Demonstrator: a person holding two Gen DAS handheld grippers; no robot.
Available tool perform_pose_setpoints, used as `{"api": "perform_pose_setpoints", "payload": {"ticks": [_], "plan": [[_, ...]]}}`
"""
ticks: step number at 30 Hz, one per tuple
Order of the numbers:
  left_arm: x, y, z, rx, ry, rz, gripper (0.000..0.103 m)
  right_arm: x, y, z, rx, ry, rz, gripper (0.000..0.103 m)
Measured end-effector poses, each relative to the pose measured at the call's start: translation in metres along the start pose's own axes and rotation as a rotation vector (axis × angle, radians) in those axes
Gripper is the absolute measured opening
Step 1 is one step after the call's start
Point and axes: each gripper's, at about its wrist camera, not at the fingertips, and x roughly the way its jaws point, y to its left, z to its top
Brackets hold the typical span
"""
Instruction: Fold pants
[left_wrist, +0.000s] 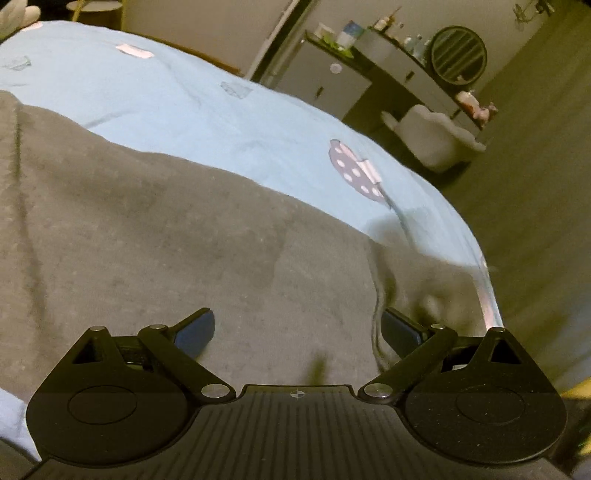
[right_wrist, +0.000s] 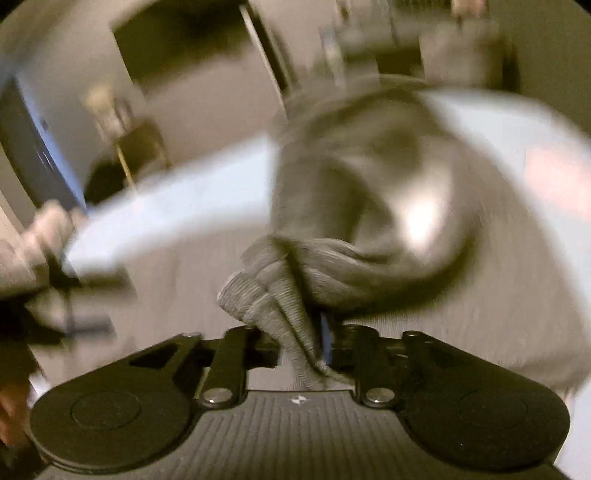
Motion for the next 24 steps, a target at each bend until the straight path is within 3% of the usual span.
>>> {"api": "perform_pose_setpoints", "payload": {"ticks": [2, 3, 4, 5, 11, 14, 15, 16, 19, 20, 21, 24], "plan": [[0.000, 0.002, -0.001, 0.009, 0.008, -0.022, 0.100, -0.017, -0.006, 0.001, 0.034, -0.018, 0.044, 0.038], [0.002, 0.002, -0.002, 0.014, 0.011, -0.038, 0.100, -0.026, -0.014, 0.007, 0.086, -0.003, 0.090, 0.063], [0.005, 0.000, -0.003, 0.016, 0.021, -0.052, 0.100, -0.036, -0.020, 0.008, 0.135, -0.015, 0.128, 0.079], [0.009, -0.003, -0.003, 0.016, 0.035, -0.068, 0.100, -0.047, -0.028, 0.010, 0.178, -0.053, 0.156, 0.080], [0.039, -0.052, -0.005, 0.091, 0.138, -0.206, 0.100, -0.085, -0.080, 0.001, 0.423, -0.216, 0.055, 0.077], [0.051, -0.084, -0.001, 0.183, 0.136, -0.223, 0.100, -0.095, -0.092, -0.026, 0.493, -0.269, -0.048, 0.054], [0.057, -0.092, 0.003, 0.187, 0.142, -0.221, 0.100, -0.096, -0.090, -0.034, 0.488, -0.269, -0.092, 0.040], [0.063, -0.097, 0.006, 0.180, 0.150, -0.228, 0.100, -0.099, -0.087, -0.038, 0.493, -0.269, -0.121, 0.036], [0.082, -0.108, 0.017, 0.118, 0.187, -0.275, 0.098, -0.102, -0.086, -0.038, 0.473, -0.299, -0.141, 0.036], [0.086, -0.109, 0.021, 0.096, 0.196, -0.284, 0.092, -0.100, -0.085, -0.038, 0.462, -0.286, -0.146, 0.036], [0.089, -0.112, 0.023, 0.089, 0.199, -0.297, 0.088, -0.095, -0.084, -0.038, 0.458, -0.268, -0.147, 0.036], [0.090, -0.118, 0.027, 0.114, 0.168, -0.294, 0.087, -0.086, -0.090, -0.038, 0.503, -0.253, -0.125, 0.036]]}}
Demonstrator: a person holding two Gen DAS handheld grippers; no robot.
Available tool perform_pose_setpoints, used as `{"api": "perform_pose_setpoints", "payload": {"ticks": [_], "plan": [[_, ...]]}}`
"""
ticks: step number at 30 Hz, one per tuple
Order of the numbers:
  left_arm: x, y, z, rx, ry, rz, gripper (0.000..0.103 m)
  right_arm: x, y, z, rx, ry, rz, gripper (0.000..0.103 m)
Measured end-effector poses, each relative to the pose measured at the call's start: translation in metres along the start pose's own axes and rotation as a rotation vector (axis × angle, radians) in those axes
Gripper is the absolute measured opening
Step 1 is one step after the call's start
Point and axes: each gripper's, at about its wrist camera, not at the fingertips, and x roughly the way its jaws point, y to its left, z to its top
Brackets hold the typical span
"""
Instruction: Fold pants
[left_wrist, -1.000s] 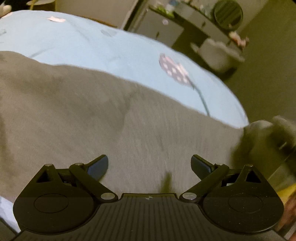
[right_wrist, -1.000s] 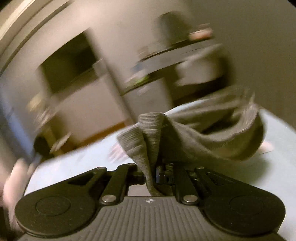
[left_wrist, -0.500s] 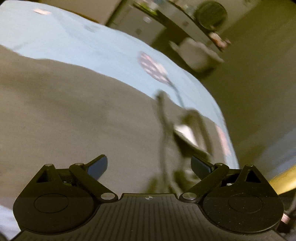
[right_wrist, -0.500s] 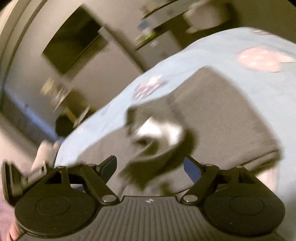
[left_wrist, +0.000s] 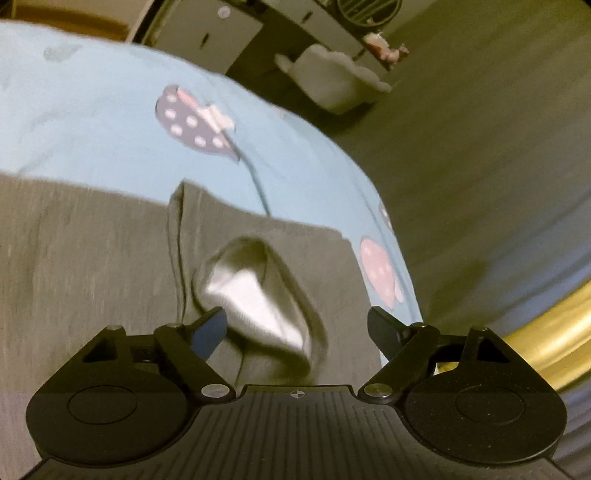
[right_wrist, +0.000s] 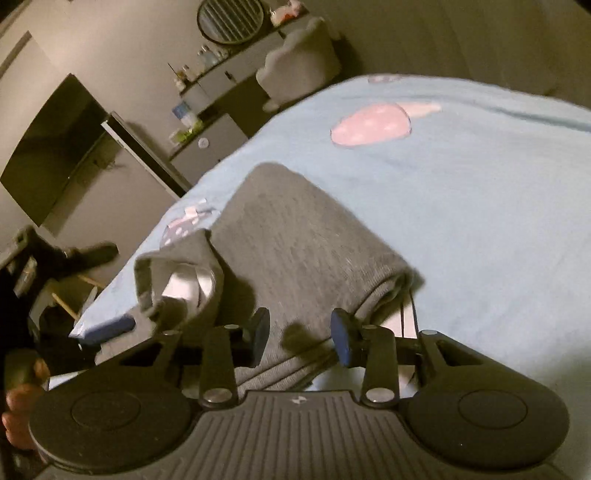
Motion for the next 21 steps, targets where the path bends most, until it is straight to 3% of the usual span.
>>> {"api": "perform_pose_setpoints", "payload": {"ticks": [6, 9, 11, 13, 15, 17, 21], "plan": [[0.020, 0.002, 0.023, -0.037, -0.014, -0.018, 0.084, 0.018, -0.007, -0.006, 0.023, 0.002, 0.007, 0.036], [0.043, 0.013, 0.031, -0.121, 0.049, -0.004, 0.087, 0.020, -0.009, -0.006, 0.041, 0.000, 0.017, 0.037], [0.058, 0.022, 0.033, -0.192, 0.089, 0.012, 0.085, 0.022, -0.010, -0.006, 0.047, 0.000, 0.021, 0.037], [0.063, 0.029, 0.037, -0.219, 0.083, 0.001, 0.070, 0.023, -0.010, -0.006, 0.040, -0.001, 0.019, 0.037], [0.062, 0.030, 0.047, -0.192, 0.073, 0.000, 0.026, 0.024, -0.010, -0.006, 0.042, -0.002, 0.021, 0.037], [0.051, 0.030, 0.056, -0.166, 0.024, 0.055, 0.021, 0.023, -0.012, -0.006, 0.051, -0.002, 0.027, 0.037], [0.009, 0.048, 0.070, -0.145, -0.147, 0.209, 0.025, 0.024, -0.012, -0.006, 0.061, -0.002, 0.030, 0.037]]}}
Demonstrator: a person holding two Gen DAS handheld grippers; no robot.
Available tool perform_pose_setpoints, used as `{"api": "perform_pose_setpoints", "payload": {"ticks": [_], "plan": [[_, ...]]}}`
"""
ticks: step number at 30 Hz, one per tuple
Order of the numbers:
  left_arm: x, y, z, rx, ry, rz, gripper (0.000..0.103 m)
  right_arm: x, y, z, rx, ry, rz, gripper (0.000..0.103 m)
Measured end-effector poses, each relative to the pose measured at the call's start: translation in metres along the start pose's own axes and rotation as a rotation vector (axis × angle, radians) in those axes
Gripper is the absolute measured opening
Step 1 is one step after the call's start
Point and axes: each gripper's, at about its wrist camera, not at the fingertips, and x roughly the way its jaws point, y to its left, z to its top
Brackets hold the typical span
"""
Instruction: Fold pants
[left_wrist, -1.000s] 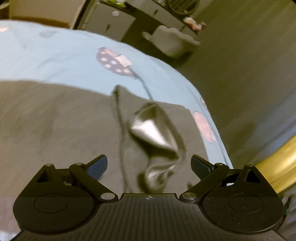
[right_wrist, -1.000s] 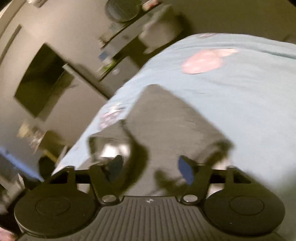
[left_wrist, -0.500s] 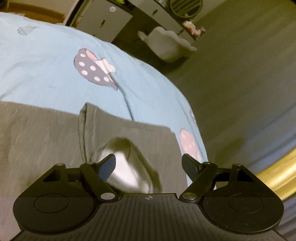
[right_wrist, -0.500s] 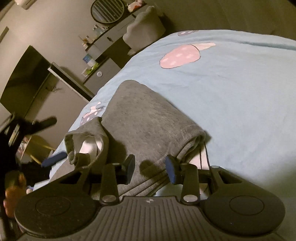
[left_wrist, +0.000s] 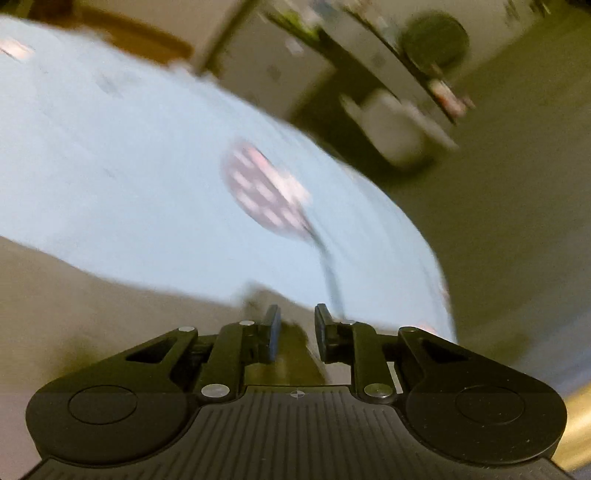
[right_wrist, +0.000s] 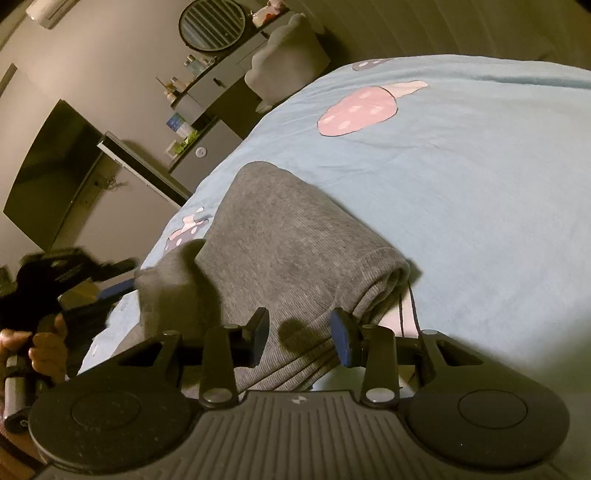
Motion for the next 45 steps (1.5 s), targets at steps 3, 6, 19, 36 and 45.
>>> {"api": "perform_pose_setpoints", "payload": {"ticks": [3, 6, 19, 36, 45], "plan": [[-0.021, 0.013, 0.003, 0.033, -0.051, 0.072, 0.048, 0.001, 0.000, 0.000, 0.004, 0.000, 0.001, 0.037], [-0.034, 0.018, -0.011, 0.056, 0.002, 0.003, 0.071, 0.002, -0.001, 0.000, 0.013, -0.001, 0.005, 0.037], [0.011, 0.006, -0.062, -0.061, 0.297, -0.181, 0.072, 0.001, 0.000, 0.002, 0.007, 0.005, 0.004, 0.039], [-0.011, 0.045, -0.070, 0.018, 0.178, -0.080, 0.055, 0.003, -0.005, 0.003, 0.032, 0.005, 0.033, 0.044], [0.019, 0.049, -0.081, -0.131, 0.273, -0.238, 0.073, 0.002, -0.005, 0.004, 0.037, 0.005, 0.045, 0.049]]}}
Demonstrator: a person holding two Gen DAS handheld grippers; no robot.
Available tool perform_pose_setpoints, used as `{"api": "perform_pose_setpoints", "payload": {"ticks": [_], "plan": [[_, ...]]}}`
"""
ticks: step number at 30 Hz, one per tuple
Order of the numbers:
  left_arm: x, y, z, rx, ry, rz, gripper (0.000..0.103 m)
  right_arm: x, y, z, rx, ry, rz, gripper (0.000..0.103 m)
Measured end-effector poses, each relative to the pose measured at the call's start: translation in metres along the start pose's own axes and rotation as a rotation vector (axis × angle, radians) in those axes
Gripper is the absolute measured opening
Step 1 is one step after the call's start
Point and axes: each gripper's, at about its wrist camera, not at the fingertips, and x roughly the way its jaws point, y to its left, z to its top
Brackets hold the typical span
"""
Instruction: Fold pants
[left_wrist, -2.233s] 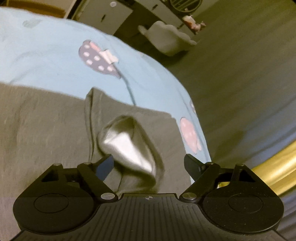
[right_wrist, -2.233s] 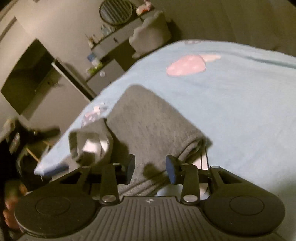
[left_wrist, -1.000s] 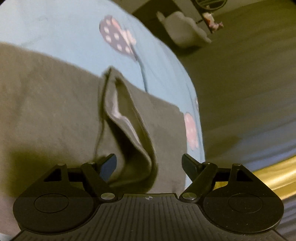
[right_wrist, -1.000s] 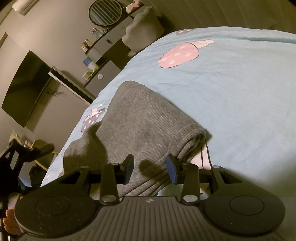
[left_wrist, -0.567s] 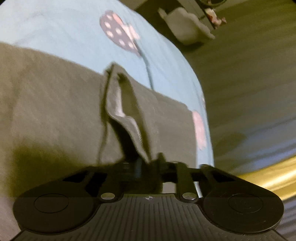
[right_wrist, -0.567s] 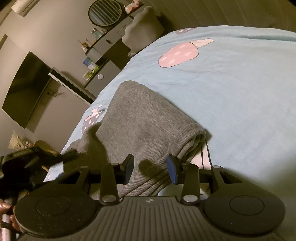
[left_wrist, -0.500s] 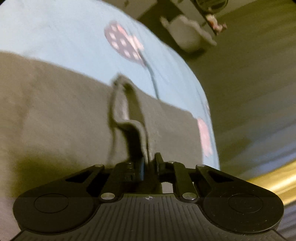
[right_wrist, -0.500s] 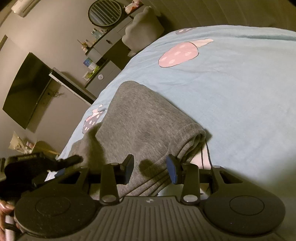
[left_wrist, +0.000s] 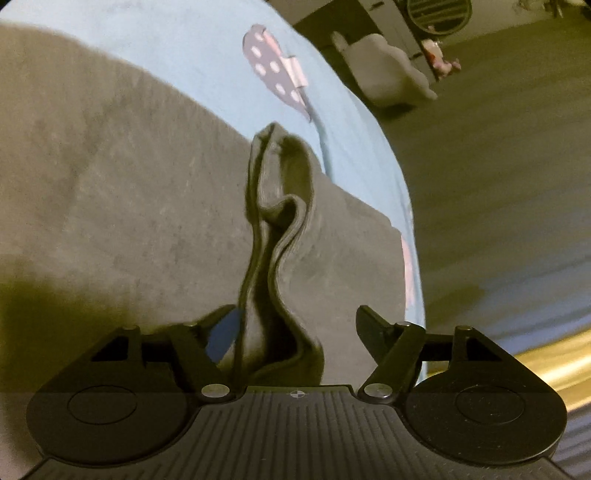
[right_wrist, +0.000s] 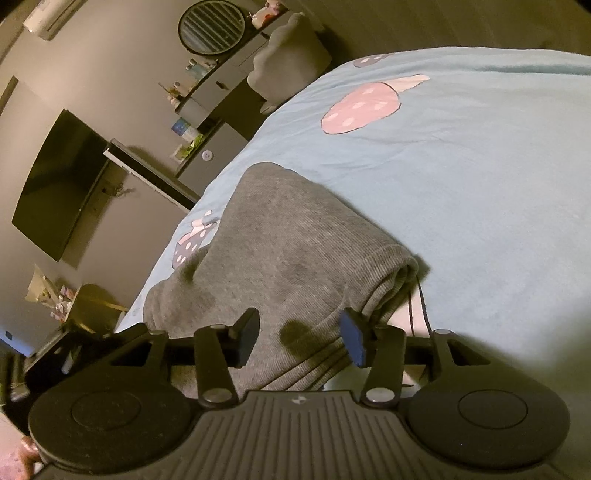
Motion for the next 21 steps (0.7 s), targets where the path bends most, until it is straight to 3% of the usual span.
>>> {"api": "perform_pose_setpoints", "payload": {"ticks": [1, 4, 5, 8, 10, 12, 15, 18, 21], "plan": [[0.006, 0.003, 0.001, -0.017, 0.003, 0.003, 0.071, 0.000, 0.001, 0.000, -0.002, 0.000, -0.001, 0.049], [0.012, 0.017, 0.007, -0.110, 0.010, -0.023, 0.043, 0.001, 0.001, 0.000, -0.002, 0.000, -0.001, 0.049], [0.014, 0.021, 0.008, -0.139, 0.021, -0.039, 0.019, 0.002, 0.000, 0.000, -0.001, 0.000, 0.003, 0.050], [0.013, 0.027, 0.006, -0.175, 0.016, -0.055, 0.017, 0.003, 0.000, 0.001, -0.004, 0.006, 0.016, 0.056], [0.001, 0.024, 0.002, -0.152, -0.004, -0.053, 0.016, 0.003, 0.003, 0.003, -0.017, 0.028, 0.033, 0.066], [-0.014, 0.018, 0.003, -0.117, -0.018, -0.059, 0.015, 0.000, 0.010, 0.007, -0.041, 0.078, 0.022, 0.067], [-0.047, 0.003, 0.006, 0.005, -0.080, -0.047, 0.015, -0.014, 0.025, 0.009, -0.118, 0.112, 0.002, 0.067], [-0.094, -0.006, 0.002, 0.160, -0.173, 0.023, 0.015, -0.033, 0.037, 0.010, -0.187, 0.093, 0.023, 0.067], [-0.126, 0.003, -0.002, 0.209, -0.196, 0.090, 0.018, -0.045, 0.052, 0.013, -0.248, 0.076, 0.018, 0.067]]}}
